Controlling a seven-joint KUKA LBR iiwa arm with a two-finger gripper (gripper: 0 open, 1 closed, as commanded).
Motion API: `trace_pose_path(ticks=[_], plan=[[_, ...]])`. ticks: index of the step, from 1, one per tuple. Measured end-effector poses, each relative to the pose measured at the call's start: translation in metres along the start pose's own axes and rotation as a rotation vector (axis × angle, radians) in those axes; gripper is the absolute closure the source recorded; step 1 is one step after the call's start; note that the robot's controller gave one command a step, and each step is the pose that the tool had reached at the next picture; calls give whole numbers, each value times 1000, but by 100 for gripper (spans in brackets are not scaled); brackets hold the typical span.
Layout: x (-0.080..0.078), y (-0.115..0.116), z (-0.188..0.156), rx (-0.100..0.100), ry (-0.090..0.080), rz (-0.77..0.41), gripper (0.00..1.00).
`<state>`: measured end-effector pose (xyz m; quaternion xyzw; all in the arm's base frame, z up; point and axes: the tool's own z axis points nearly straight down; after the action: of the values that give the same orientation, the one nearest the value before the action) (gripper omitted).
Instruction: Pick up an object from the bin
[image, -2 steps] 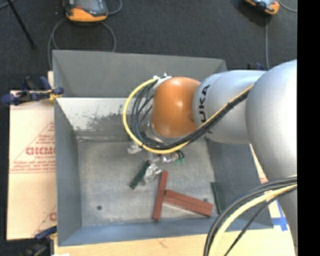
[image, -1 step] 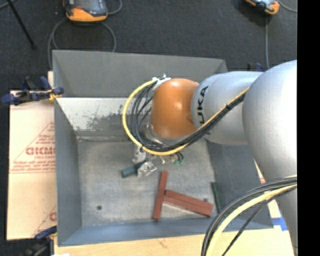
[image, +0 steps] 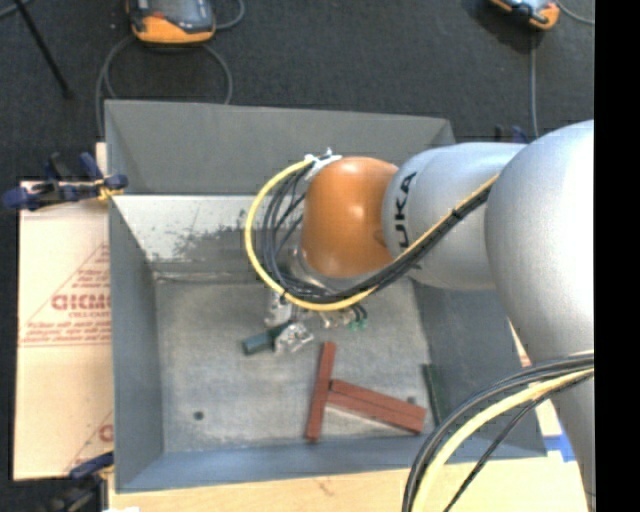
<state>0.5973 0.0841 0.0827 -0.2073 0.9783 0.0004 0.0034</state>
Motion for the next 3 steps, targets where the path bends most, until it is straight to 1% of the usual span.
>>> trace_pose_path(ticks=[2, 3], plan=[[0, 0, -5, -1, 1, 2, 100], [1, 0, -11, -2, 6, 2, 100]])
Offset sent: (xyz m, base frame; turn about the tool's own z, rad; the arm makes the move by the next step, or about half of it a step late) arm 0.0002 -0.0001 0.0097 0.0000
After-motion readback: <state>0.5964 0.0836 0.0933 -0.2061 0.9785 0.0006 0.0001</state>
